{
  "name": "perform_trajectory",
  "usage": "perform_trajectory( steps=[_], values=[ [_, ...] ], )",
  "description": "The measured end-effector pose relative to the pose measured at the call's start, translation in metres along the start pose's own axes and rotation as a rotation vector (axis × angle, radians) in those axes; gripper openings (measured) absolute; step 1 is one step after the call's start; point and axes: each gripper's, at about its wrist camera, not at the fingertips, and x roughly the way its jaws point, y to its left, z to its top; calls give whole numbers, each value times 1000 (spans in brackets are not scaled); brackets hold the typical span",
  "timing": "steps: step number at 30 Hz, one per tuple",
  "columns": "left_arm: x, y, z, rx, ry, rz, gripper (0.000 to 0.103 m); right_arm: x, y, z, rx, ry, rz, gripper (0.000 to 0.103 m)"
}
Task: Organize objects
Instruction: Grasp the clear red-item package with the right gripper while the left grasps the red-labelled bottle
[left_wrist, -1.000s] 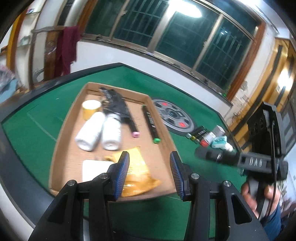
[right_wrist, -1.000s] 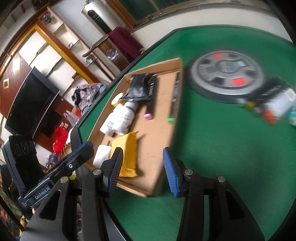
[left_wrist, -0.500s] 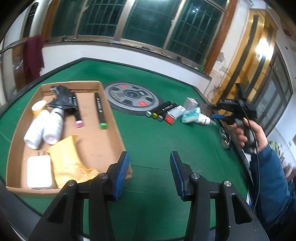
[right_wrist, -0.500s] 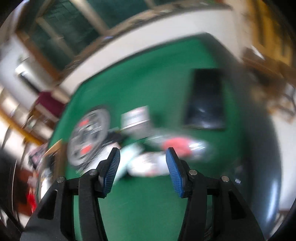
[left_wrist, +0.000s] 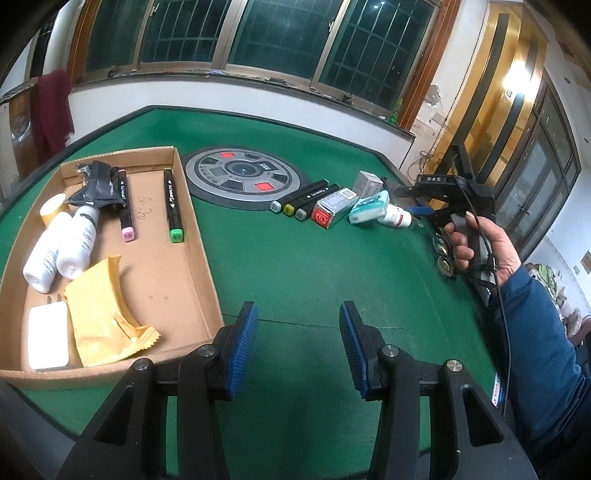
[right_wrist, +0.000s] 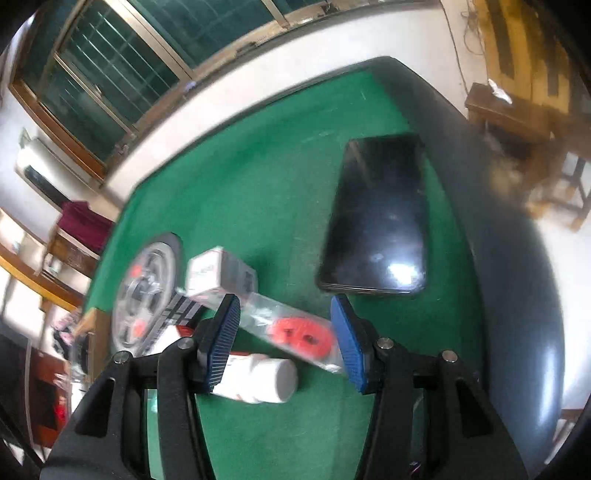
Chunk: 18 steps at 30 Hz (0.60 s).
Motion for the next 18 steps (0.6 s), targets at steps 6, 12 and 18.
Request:
perform_trajectory(
  steps=[6, 12, 18],
  values=[
    [0, -6, -1, 14, 4, -3, 40, 16, 11, -25, -5, 165, 143, 51],
    [3, -9, -1, 11, 15, -7, 40, 21, 46, -56, -95, 221, 138, 51],
    [10, -15, 4, 15, 25, 3, 40, 32, 57, -55, -113, 199, 77, 51]
  ],
)
